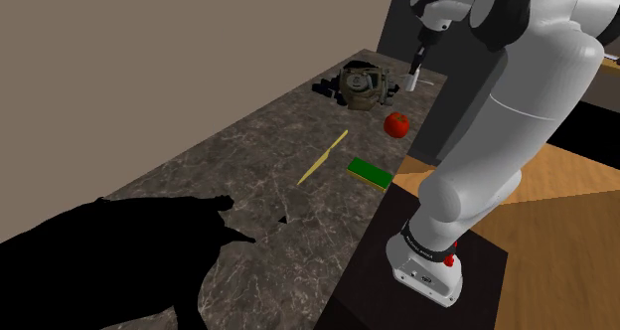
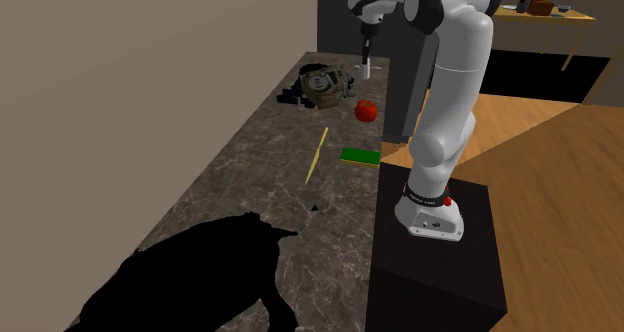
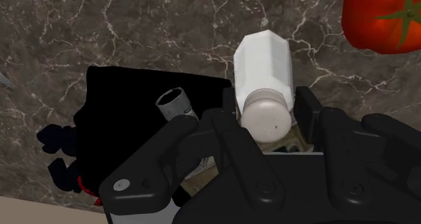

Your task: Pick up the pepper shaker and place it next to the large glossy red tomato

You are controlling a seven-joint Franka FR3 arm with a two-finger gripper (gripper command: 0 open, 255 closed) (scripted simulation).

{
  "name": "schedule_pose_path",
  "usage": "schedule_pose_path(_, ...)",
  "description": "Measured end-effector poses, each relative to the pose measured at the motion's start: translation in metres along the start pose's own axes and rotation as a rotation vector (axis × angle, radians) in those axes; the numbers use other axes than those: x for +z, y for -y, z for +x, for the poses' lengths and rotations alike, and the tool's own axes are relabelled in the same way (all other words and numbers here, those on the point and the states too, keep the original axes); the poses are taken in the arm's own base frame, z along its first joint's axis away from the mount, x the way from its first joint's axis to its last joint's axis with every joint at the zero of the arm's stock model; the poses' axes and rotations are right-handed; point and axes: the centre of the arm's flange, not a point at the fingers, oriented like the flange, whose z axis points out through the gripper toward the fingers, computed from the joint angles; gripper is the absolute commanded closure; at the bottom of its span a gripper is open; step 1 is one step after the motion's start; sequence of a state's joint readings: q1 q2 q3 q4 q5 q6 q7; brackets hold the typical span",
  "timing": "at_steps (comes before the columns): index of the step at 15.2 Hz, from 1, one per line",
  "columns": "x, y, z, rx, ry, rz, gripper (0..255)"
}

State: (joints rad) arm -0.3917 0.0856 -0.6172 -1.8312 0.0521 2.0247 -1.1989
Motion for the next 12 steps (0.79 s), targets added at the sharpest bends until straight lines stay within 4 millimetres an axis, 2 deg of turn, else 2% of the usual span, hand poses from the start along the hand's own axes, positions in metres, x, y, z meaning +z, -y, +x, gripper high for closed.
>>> schedule_pose_path(12, 0.063, 0.008, -0.004, -0.001, 0.000, 0.000, 255)
